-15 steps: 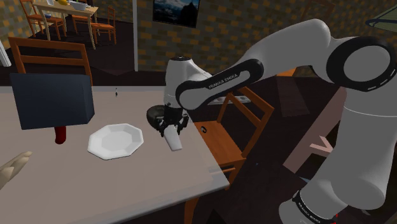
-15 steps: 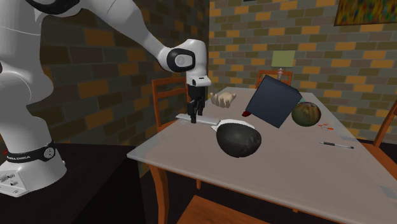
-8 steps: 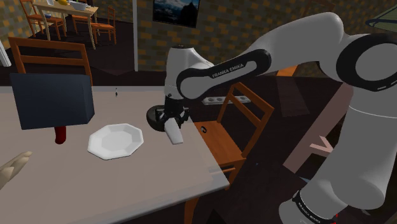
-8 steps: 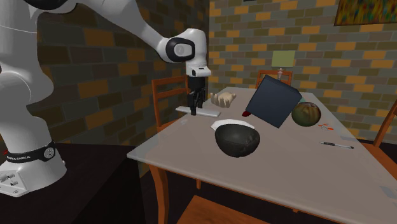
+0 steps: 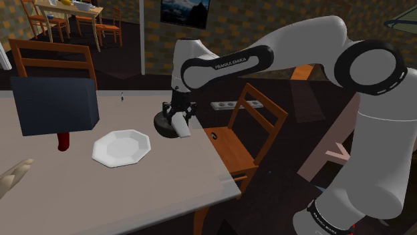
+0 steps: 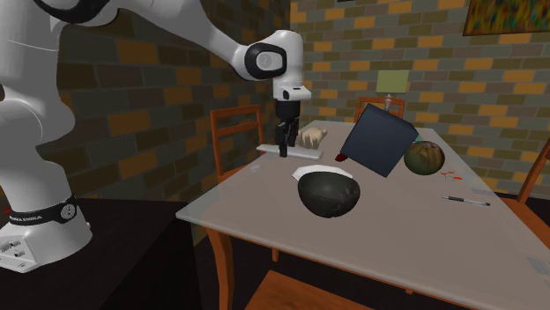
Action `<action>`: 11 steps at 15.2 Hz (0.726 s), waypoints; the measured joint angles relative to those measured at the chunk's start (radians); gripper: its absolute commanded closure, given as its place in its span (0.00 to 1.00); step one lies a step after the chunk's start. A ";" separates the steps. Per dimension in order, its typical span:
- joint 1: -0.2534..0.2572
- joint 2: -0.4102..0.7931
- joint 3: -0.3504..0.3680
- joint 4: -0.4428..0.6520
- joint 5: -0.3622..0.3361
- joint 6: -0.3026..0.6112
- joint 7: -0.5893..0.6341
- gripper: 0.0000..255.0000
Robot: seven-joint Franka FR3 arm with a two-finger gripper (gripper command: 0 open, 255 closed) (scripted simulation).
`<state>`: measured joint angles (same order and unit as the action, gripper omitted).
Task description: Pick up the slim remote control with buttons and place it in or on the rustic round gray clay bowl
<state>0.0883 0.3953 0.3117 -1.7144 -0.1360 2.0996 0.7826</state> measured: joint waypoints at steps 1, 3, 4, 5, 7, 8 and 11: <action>-0.003 0.027 -0.006 0.045 -0.004 -0.019 -0.011 1.00; -0.009 0.087 -0.018 0.135 -0.014 -0.049 -0.036 1.00; -0.011 0.122 -0.024 0.194 -0.019 -0.074 -0.049 1.00; -0.010 0.156 -0.029 0.252 -0.024 -0.097 -0.058 1.00; -0.012 0.223 -0.040 0.367 -0.030 -0.145 -0.084 1.00; -0.014 0.263 -0.046 0.433 -0.034 -0.170 -0.100 1.00; -0.006 0.371 -0.059 0.596 -0.044 -0.226 -0.126 1.00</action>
<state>0.0826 0.7660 0.2524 -1.1179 -0.1800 1.8741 0.6566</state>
